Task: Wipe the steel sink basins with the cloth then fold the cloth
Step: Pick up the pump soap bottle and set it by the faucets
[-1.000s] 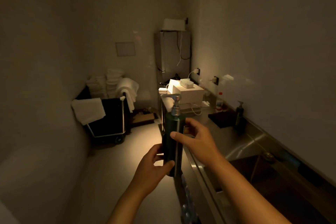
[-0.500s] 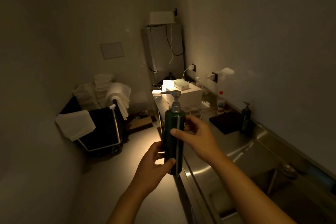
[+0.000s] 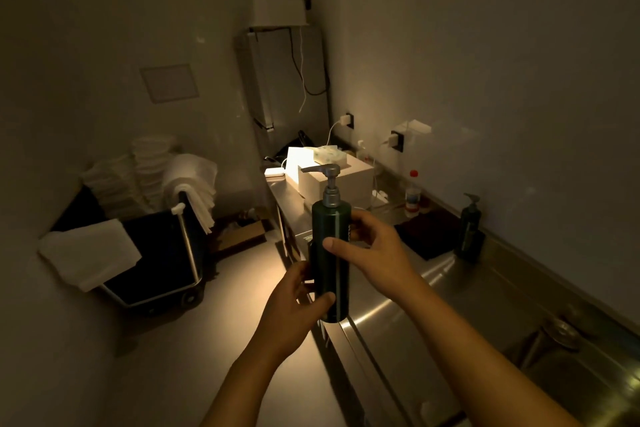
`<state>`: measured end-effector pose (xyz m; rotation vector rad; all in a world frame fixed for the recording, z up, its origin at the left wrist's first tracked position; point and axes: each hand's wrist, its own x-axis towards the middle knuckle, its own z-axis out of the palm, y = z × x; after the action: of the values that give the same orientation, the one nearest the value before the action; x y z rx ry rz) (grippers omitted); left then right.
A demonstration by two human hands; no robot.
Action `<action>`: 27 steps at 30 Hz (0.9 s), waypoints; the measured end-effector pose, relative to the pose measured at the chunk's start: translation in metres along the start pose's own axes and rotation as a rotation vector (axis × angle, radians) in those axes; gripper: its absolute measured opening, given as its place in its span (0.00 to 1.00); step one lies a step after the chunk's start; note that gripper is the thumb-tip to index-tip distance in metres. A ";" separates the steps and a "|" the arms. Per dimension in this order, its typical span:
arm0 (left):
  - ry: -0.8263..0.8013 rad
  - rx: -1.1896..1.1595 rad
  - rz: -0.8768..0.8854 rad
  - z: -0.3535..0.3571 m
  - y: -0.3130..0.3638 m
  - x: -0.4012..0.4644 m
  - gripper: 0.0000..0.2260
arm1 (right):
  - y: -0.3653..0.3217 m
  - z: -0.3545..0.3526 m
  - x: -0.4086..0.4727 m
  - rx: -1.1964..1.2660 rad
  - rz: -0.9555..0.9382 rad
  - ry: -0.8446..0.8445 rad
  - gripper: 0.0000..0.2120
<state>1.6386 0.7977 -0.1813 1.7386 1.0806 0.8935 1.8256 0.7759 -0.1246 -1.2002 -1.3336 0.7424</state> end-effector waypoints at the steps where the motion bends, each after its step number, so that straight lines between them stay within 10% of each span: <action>1: -0.013 -0.016 0.007 -0.007 -0.005 0.010 0.23 | 0.001 0.007 0.008 -0.010 0.006 0.013 0.24; 16: -0.180 -0.125 0.150 -0.154 -0.048 0.169 0.22 | -0.003 0.122 0.154 -0.118 -0.016 0.164 0.35; 27: -0.322 -0.213 0.154 -0.103 -0.066 0.238 0.25 | 0.024 0.085 0.169 -0.178 0.095 0.287 0.25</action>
<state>1.6149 1.0642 -0.1767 1.7293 0.6253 0.7575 1.7763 0.9594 -0.1072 -1.4607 -1.1270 0.5013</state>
